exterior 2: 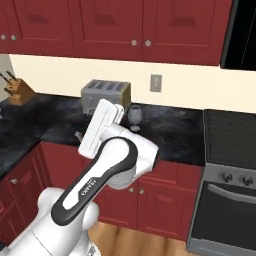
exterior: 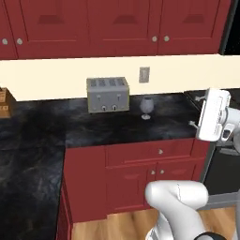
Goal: Retrieve the wine glasses from the counter and place one next to each plate.
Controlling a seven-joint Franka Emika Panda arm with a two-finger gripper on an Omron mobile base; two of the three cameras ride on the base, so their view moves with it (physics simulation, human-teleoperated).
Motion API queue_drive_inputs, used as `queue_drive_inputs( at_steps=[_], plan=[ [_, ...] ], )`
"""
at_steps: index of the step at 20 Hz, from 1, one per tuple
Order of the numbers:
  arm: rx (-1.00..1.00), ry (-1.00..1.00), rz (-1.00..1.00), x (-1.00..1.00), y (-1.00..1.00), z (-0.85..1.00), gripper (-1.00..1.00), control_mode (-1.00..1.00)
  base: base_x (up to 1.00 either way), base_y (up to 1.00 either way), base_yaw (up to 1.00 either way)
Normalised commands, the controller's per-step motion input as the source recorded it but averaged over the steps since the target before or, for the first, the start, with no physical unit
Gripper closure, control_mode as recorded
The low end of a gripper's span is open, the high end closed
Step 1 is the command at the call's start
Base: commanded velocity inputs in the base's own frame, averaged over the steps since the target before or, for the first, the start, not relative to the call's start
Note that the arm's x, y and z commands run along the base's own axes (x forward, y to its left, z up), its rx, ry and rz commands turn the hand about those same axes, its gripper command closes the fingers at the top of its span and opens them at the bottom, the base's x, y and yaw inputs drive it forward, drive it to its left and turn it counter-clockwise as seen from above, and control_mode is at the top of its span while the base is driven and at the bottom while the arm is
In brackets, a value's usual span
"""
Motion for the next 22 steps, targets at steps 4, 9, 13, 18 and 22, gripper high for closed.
queue_drive_inputs(
  at_steps=[4, 9, 13, 18, 22],
  plan=[
    [0.0, 0.0, 0.0, 0.0, 0.0, 0.0, -1.0, 1.0, 1.0, 0.47, -0.18],
    [0.0, 0.0, 0.0, 0.0, 0.0, 0.0, -1.0, 1.0, 1.0, 0.3, -0.21],
    [0.0, 0.0, 0.0, 0.0, 0.0, 0.0, -1.0, 1.0, 1.0, 0.04, -0.26],
    [0.0, 0.0, 0.0, 0.0, 0.0, 0.0, -1.0, 1.0, 0.77, 0.23, -0.35],
    [0.0, 0.0, 0.0, 0.0, 0.0, 0.0, -1.0, 1.0, 0.2, 0.01, -0.25]
  ],
)
